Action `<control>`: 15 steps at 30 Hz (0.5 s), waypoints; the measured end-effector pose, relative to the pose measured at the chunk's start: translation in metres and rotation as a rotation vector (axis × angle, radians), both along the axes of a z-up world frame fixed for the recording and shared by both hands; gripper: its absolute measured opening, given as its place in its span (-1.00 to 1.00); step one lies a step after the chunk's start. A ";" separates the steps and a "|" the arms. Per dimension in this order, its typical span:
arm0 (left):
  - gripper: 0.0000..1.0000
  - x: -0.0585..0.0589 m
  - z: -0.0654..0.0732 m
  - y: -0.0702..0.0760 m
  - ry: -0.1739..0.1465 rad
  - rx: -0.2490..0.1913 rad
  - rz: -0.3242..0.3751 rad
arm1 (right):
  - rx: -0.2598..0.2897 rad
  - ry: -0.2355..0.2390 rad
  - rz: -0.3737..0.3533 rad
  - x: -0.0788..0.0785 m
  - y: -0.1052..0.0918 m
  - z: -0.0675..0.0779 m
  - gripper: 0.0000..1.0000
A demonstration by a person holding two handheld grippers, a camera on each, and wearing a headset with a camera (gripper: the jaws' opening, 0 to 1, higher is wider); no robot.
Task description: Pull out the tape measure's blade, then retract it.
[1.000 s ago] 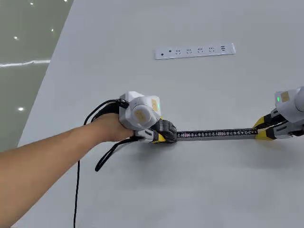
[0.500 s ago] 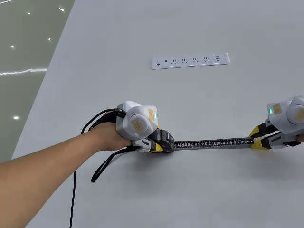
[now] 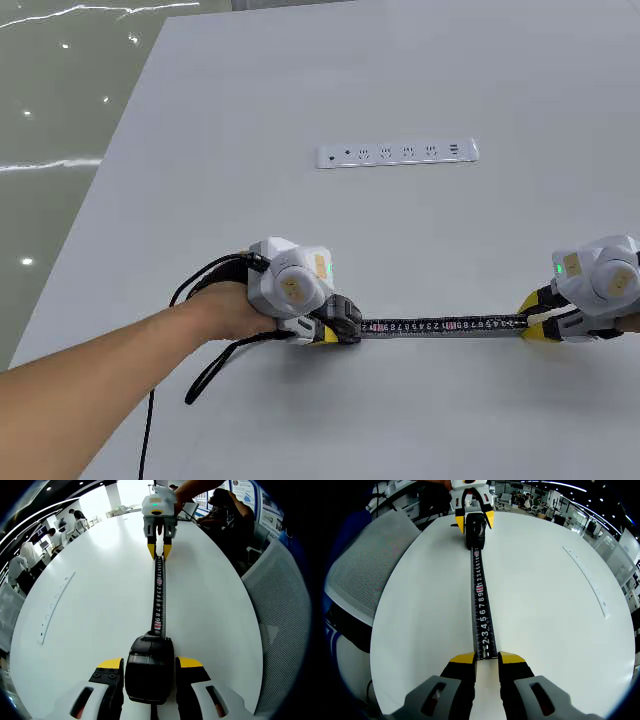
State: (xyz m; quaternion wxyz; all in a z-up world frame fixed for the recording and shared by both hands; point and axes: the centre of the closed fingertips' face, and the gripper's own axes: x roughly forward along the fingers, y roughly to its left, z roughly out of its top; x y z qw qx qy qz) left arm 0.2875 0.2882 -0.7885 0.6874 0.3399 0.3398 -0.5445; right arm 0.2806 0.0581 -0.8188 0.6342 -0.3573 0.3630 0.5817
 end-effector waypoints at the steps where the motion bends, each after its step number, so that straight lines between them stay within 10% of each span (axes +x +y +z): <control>1: -0.17 0.000 0.000 0.001 0.003 0.003 0.013 | -0.001 0.000 -0.002 0.000 0.000 0.000 -0.73; 15: 0.02 -0.002 0.007 0.012 0.045 -0.068 0.200 | 0.037 0.006 -0.094 0.006 0.005 0.013 -0.59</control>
